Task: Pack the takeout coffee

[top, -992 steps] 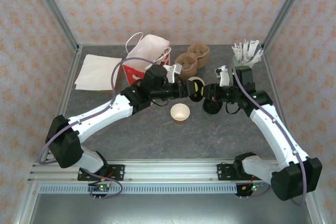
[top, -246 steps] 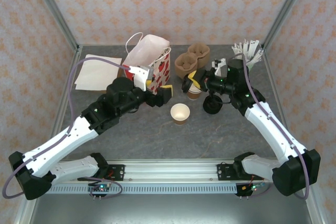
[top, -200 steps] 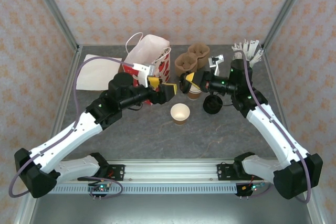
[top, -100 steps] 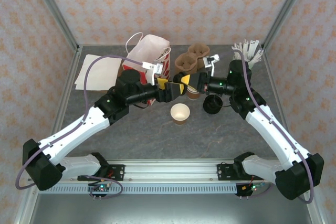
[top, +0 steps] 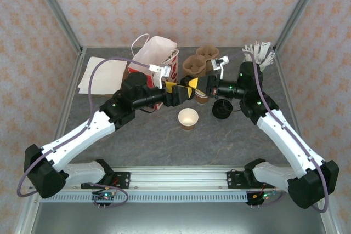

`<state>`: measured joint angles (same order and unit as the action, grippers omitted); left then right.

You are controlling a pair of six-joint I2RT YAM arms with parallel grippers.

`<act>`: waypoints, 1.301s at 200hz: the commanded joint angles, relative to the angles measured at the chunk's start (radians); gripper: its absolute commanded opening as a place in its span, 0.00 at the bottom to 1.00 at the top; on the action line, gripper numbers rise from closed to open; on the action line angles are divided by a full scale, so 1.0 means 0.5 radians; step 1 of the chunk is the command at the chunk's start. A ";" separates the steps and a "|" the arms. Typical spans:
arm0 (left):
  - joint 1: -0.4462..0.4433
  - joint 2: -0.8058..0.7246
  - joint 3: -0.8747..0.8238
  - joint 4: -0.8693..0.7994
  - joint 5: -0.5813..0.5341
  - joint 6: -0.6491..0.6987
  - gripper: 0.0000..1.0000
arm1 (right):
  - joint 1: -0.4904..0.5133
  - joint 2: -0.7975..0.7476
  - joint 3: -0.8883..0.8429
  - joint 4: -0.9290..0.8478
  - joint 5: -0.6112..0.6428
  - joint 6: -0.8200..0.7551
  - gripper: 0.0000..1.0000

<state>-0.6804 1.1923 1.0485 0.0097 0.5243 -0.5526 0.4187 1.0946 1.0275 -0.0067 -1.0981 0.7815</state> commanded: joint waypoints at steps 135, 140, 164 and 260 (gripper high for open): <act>0.002 0.039 0.076 0.065 0.060 -0.025 0.74 | 0.028 -0.002 0.093 0.096 -0.107 0.043 0.12; 0.002 0.038 0.072 0.064 0.058 -0.025 0.75 | 0.028 -0.002 0.094 0.094 -0.106 0.043 0.12; 0.002 0.042 0.070 0.058 0.050 -0.030 0.78 | 0.027 -0.008 0.094 0.096 -0.122 0.048 0.12; 0.011 0.078 0.048 0.177 0.176 -0.116 0.82 | 0.028 -0.036 0.102 0.066 -0.215 0.025 0.11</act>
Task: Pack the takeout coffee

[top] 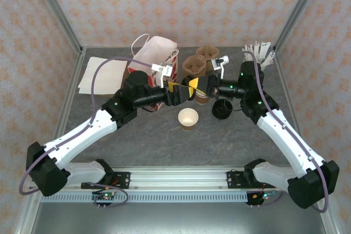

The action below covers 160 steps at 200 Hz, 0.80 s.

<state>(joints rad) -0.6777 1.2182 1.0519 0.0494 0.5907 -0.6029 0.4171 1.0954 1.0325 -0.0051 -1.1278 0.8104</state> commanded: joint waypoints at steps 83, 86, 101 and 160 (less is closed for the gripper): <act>0.018 0.041 0.053 0.102 0.072 -0.018 0.77 | 0.031 -0.022 0.106 -0.005 -0.157 -0.079 0.11; 0.018 0.041 0.055 0.101 0.075 -0.018 0.77 | 0.031 -0.019 0.105 -0.003 -0.155 -0.081 0.11; 0.018 0.048 0.065 0.097 0.084 -0.015 0.75 | 0.031 -0.018 0.104 -0.004 -0.150 -0.082 0.12; 0.018 0.028 0.087 -0.056 -0.025 0.077 0.73 | 0.028 -0.016 0.166 -0.256 -0.072 -0.258 0.18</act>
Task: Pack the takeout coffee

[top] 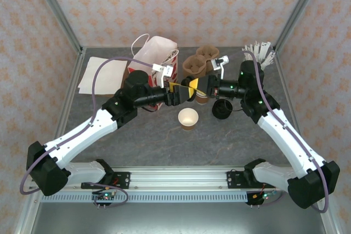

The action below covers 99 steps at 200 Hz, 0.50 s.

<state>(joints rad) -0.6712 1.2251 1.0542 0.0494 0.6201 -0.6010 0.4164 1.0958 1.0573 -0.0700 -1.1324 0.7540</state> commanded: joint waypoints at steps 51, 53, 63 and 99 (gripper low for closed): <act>-0.019 0.022 0.150 -0.438 -0.266 0.348 0.71 | -0.036 -0.052 0.193 -0.504 0.180 -0.339 0.41; -0.020 0.022 0.153 -0.458 -0.276 0.361 0.71 | -0.042 -0.053 0.198 -0.535 0.201 -0.357 0.42; -0.035 0.026 0.177 -0.573 -0.332 0.429 0.71 | -0.072 -0.067 0.226 -0.689 0.294 -0.425 0.49; -0.145 0.087 0.340 -1.057 -0.613 0.665 0.68 | -0.173 -0.120 0.312 -1.329 0.882 -0.667 0.62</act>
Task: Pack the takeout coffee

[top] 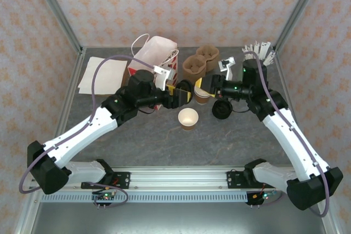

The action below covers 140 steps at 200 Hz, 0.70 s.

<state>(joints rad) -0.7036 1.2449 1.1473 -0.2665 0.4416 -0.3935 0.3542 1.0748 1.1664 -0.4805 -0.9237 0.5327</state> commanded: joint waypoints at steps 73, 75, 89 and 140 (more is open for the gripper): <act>-0.383 0.727 0.864 -1.397 -0.780 0.403 0.63 | -0.111 -0.086 -0.186 -0.897 1.442 -0.153 0.72; -0.384 0.749 0.883 -1.417 -0.788 0.399 0.63 | -0.114 -0.088 -0.192 -0.898 1.453 -0.149 0.72; -0.401 0.877 0.999 -1.523 -0.823 0.388 0.62 | -0.134 -0.088 -0.248 -0.888 1.496 -0.145 0.72; -0.435 1.184 1.233 -1.712 -0.770 0.360 0.62 | -0.153 -0.090 -0.397 -0.825 1.507 -0.167 0.73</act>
<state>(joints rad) -0.9058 1.8019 1.7023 -1.0092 0.0799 -0.2176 0.2825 1.0374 0.9989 -0.8948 -0.2211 0.4549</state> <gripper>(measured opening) 0.667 0.725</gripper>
